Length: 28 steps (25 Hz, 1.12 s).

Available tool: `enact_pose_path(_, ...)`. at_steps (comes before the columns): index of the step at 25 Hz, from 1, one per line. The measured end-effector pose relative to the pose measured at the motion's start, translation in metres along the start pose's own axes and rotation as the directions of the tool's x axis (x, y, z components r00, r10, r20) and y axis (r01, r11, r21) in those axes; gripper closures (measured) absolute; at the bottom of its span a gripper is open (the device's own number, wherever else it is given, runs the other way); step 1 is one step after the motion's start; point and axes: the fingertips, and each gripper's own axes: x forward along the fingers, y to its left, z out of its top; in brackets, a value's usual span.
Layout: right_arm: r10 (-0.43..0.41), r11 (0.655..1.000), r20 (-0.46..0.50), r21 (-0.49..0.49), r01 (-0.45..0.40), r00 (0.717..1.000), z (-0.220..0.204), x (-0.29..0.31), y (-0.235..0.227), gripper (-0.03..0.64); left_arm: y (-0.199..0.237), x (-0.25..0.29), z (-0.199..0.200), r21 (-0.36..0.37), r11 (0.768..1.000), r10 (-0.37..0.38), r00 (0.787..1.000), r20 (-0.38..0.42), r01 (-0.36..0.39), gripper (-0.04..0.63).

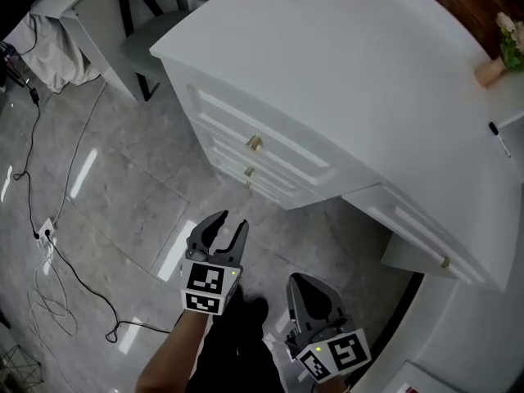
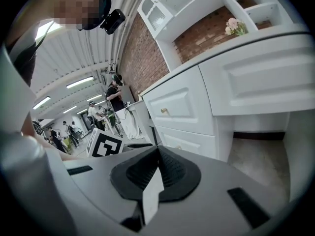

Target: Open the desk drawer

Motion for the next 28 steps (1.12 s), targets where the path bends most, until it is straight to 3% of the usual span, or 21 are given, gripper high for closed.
enact_pose_path(5, 0.026, 1.000, -0.009, -0.007, -0.026, 1.000, -0.022, 0.020, -0.007, 0.612, 0.013, 0.034, -0.026, 0.002, 1.000, 0.026, 1.000, -0.016, -0.026, 0.436)
enact_pose_path(14, 0.056, 0.998, 0.000, -0.030, -0.056, 0.998, -0.046, 0.051, -0.027, 0.612, 0.036, 0.097, -0.037, 0.016, 0.999, 0.051, 0.999, -0.002, -0.051, 0.436)
enact_pose_path(24, 0.037, 0.998, -0.006, -0.041, -0.038, 0.999, -0.058, 0.061, -0.057, 0.612, 0.050, 0.154, -0.055, -0.055, 0.996, 0.071, 0.997, -0.042, -0.073, 0.437)
enact_pose_path(28, 0.032, 0.999, -0.009, -0.043, -0.032, 0.999, -0.060, 0.065, -0.064, 0.612, 0.053, 0.165, -0.051, -0.036, 0.997, 0.073, 0.997, -0.041, -0.074, 0.437)
